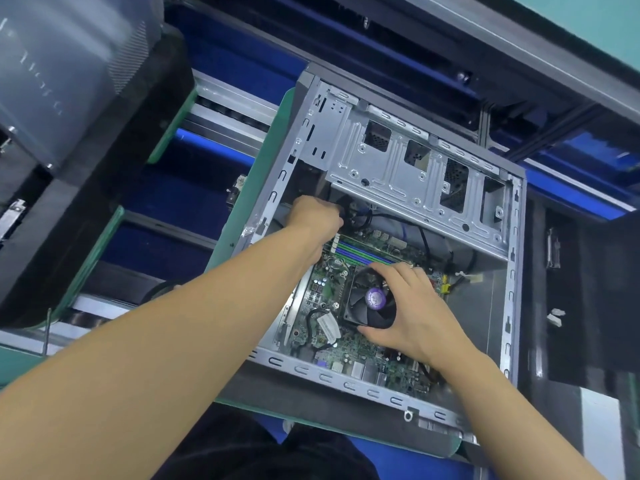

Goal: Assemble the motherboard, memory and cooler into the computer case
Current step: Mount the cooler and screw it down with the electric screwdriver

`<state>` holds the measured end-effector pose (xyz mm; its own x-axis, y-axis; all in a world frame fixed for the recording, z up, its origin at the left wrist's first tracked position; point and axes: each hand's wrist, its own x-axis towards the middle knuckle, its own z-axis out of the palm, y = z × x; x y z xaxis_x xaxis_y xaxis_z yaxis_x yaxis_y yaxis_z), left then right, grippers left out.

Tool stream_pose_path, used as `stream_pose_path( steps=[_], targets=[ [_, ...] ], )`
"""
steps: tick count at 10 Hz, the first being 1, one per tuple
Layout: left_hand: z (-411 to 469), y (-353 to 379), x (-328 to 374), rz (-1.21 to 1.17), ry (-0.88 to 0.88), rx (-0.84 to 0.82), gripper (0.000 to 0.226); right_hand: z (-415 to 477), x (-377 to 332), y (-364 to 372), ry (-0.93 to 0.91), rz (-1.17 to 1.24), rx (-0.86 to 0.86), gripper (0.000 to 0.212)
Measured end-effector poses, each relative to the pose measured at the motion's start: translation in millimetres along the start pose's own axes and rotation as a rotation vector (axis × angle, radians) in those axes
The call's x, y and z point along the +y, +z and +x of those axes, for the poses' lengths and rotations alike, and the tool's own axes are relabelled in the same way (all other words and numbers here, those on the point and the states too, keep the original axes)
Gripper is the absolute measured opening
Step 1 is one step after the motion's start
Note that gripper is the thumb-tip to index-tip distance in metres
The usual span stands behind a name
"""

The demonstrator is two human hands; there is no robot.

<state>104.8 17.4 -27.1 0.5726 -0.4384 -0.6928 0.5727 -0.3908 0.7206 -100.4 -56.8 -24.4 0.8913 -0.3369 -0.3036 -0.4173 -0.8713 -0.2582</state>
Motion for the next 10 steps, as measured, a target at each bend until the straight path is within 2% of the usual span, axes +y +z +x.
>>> stream_pose_path(
  steps=[1, 4, 5, 6, 7, 8, 9, 10],
  targets=[
    [2.4, 2.6, 0.0, -0.084, -0.003, 0.008, 0.021, -0.2, -0.6, -0.3, -0.011, 0.000, 0.008, 0.094],
    [-7.8, 1.0, 5.1, -0.059, -0.051, 0.057, 0.017, -1.4, -5.9, -0.2, -0.009, 0.006, 0.023, 0.093],
    [-9.0, -0.3, 5.8, -0.023, -0.025, 0.023, 0.014, -0.8, -6.0, -0.2, 0.002, 0.009, 0.018, 0.093],
    [-6.5, 0.2, 3.2, 0.007, -0.044, 0.048, 0.022, 0.9, -6.6, 1.2, 0.014, -0.012, -0.007, 0.097],
    [-1.6, 2.8, 0.2, 0.048, -0.050, 0.055, 0.019, 1.8, -6.7, 2.1, 0.017, -0.067, -0.036, 0.100],
    [-2.2, 3.8, -4.3, 0.208, 0.007, 0.046, 0.008, 3.1, -5.7, 0.7, 0.029, -0.079, -0.061, 0.101],
    [-2.6, 2.4, -9.7, 0.613, 0.054, 0.115, 0.034, 3.9, -4.3, -0.5, 0.038, -0.077, -0.089, 0.104],
    [-11.4, -0.1, -9.2, 1.045, 0.248, 0.282, 0.048, 1.8, -4.4, 1.9, 0.046, -0.068, -0.090, 0.107]
  ],
)
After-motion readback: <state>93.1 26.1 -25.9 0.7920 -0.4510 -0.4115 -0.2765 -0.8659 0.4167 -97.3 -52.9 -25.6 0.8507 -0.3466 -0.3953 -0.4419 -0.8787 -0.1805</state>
